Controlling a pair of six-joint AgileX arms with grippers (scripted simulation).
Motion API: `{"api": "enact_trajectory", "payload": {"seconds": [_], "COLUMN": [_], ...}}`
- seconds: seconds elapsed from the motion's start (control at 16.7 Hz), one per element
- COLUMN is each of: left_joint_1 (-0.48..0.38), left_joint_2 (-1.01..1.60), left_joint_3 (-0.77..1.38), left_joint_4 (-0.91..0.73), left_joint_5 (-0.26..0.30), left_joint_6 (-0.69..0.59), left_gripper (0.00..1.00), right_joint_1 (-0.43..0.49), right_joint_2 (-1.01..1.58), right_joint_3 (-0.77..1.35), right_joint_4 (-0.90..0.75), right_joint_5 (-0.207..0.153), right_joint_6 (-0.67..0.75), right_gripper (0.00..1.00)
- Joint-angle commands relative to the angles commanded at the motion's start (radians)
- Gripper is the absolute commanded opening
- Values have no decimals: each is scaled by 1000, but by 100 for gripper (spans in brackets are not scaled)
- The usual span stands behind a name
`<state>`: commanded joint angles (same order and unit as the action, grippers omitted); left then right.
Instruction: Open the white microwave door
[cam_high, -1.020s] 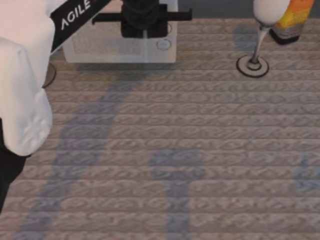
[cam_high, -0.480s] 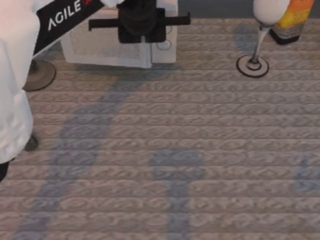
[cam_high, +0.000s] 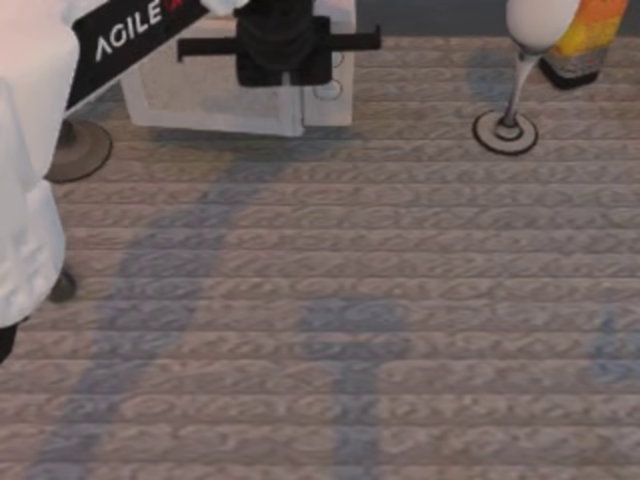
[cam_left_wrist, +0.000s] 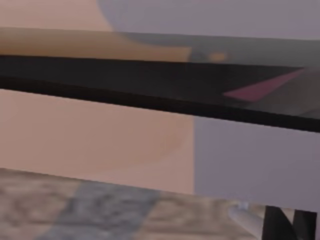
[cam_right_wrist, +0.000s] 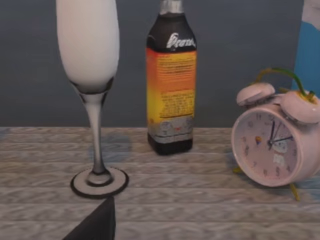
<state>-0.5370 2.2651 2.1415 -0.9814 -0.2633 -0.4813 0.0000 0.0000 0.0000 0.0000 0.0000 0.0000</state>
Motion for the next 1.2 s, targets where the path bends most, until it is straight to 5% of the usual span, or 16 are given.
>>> {"api": "enact_trajectory", "payload": {"seconds": [1.2], "left_joint_1": [-4], "left_joint_2": [-4], "left_joint_3": [-18], "left_joint_4": [11], "left_joint_5": [9], "left_joint_6": [5], "left_gripper": [0], "right_joint_1": [0], "right_joint_2": [0], "right_joint_3": [0], "right_joint_4": [0], "right_joint_5": [0], "right_joint_6": [0], "right_gripper": [100]}}
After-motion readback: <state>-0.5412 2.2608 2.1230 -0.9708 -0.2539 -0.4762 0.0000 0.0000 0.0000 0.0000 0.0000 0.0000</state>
